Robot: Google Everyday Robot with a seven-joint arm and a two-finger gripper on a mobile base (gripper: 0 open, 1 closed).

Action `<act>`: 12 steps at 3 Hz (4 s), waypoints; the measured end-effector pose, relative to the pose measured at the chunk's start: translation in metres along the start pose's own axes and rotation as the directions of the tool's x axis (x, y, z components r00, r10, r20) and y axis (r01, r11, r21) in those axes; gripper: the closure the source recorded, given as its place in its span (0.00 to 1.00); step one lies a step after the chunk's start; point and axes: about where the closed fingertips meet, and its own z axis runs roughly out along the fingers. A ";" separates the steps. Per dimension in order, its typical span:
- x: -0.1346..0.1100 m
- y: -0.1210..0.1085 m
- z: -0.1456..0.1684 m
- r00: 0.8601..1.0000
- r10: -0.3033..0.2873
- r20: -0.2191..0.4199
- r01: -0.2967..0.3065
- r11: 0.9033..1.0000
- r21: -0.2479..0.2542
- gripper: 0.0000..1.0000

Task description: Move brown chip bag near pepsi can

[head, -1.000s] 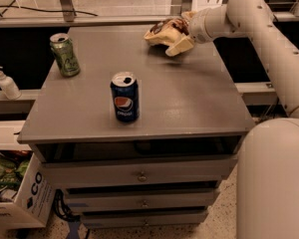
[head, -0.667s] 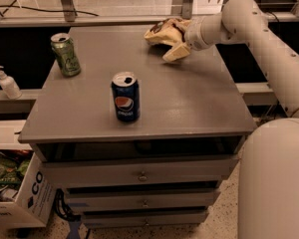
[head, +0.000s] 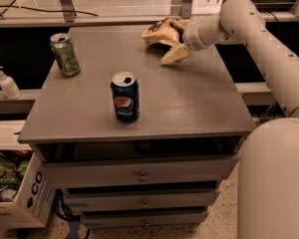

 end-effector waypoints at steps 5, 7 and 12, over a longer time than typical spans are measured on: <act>-0.059 -0.032 -0.064 0.976 -0.070 0.206 0.055 0.995 0.078 1.00; -0.063 -0.027 -0.065 0.974 -0.078 0.214 0.065 0.996 0.065 1.00; -0.093 0.056 -0.164 0.944 0.002 0.331 0.077 0.972 -0.224 1.00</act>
Offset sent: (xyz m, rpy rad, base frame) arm 0.0111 -0.0036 0.0489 0.1228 -0.1288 -0.0111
